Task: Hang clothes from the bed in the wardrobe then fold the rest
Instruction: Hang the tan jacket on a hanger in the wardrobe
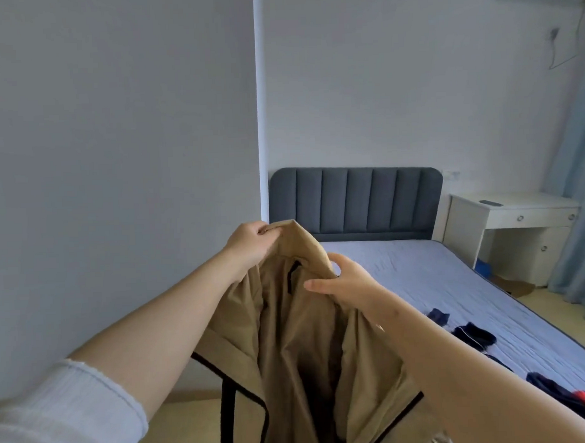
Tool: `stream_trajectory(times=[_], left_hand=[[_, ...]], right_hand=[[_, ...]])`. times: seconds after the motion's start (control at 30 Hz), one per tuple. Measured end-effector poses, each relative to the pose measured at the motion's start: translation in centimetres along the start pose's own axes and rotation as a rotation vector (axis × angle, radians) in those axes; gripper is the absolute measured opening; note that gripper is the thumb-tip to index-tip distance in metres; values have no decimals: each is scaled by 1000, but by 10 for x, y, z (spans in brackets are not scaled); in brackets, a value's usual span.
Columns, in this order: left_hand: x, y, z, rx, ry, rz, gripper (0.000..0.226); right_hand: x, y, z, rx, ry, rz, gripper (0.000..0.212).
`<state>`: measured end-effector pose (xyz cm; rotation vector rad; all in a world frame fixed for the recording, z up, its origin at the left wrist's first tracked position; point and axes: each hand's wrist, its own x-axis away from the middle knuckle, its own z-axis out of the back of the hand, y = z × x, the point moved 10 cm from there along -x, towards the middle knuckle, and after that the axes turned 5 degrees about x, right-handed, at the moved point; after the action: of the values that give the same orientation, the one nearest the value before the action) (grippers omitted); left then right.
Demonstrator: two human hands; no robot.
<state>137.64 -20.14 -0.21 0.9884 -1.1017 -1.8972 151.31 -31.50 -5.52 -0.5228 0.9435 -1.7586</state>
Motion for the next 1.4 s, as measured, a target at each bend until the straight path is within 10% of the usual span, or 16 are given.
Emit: stream_trajectory(times=[0.23,0.5,0.73,0.83,0.93,1.07,1.2,1.4], left_hand=[[37,7,55,184,-122,-54,15],[78,-68,225,-593,297,103,23],[182,-168,379,-538,888,643,107],[222,-232,405,149,1061,842,116],[212,-262,408,678,746,849,89],[203,-264,463,438,396,716,44],[229,-275,552,176,556,694,30],[284,-281,668,409,813,555,17]], right_hand=[[-22,-74,-52,-281,-38,76,12],[-22,-200,-139,-536,-48,279,30],[-25,-293,-224,-771,-146,299,26],[-21,-336,-276,-826,-201,314,26],[-19,-371,-333,-874,-271,308,25],[-13,-419,-407,-909,-358,304,30],[-10,-454,-469,-899,-416,316,37],[-15,-502,-552,-810,-481,376,35]])
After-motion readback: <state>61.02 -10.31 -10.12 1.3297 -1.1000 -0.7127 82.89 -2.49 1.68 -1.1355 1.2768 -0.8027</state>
